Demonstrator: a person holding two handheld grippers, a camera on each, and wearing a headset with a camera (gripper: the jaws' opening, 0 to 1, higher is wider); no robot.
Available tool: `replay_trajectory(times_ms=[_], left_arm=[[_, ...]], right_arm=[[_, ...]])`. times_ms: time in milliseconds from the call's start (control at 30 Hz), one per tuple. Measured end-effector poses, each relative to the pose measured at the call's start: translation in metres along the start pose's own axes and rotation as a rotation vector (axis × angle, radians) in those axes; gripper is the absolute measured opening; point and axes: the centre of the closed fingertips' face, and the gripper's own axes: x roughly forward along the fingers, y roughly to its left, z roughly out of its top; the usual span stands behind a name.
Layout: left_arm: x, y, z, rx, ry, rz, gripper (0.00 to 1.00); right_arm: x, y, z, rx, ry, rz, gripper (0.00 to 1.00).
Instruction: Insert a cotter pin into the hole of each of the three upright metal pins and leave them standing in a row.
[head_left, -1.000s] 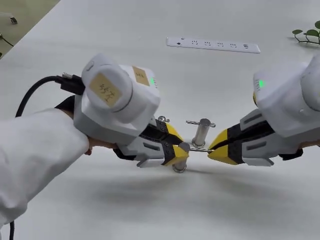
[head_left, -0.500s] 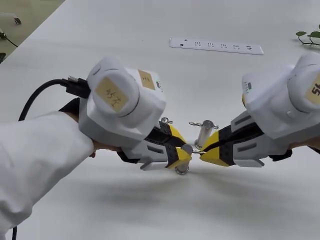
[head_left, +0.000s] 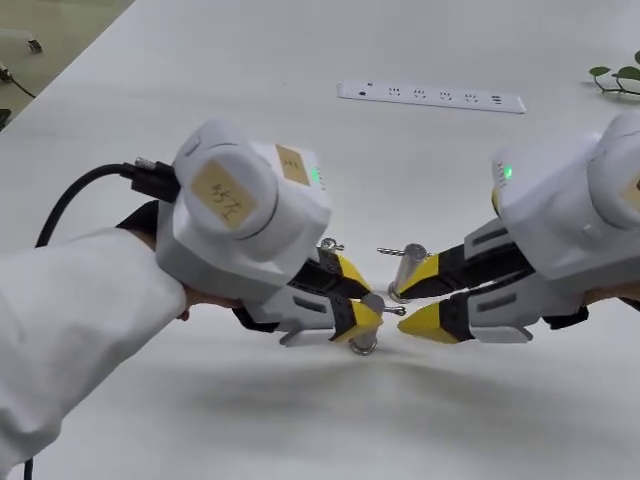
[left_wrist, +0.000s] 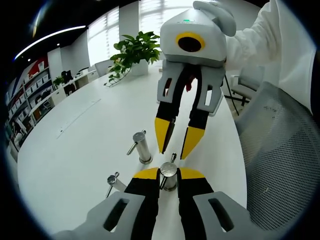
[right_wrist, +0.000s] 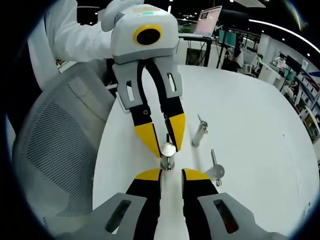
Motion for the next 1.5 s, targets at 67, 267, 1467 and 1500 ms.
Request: replay_trajectory(times_ms=[67, 267, 1467, 1500], left_arm=[[0.0, 0.0, 0.0, 0.0, 0.0, 0.0, 0.1], [0.0, -0.001, 0.0, -0.015, -0.003, 0.0, 0.1], [-0.022, -0.021, -0.015, -0.176, -0.116, -0.048, 0.65], [-0.023, -0.022, -0.016, -0.18, -0.124, -0.048, 0.66]], right_arm=[[-0.002, 0.0, 0.0, 0.002, -0.005, -0.004, 0.09], [0.0, 0.001, 0.001, 0.014, -0.004, -0.003, 0.04], [0.01, 0.005, 0.014, 0.099, -0.073, -0.002, 0.15], [0.011, 0.006, 0.015, 0.102, -0.072, 0.0, 0.15]])
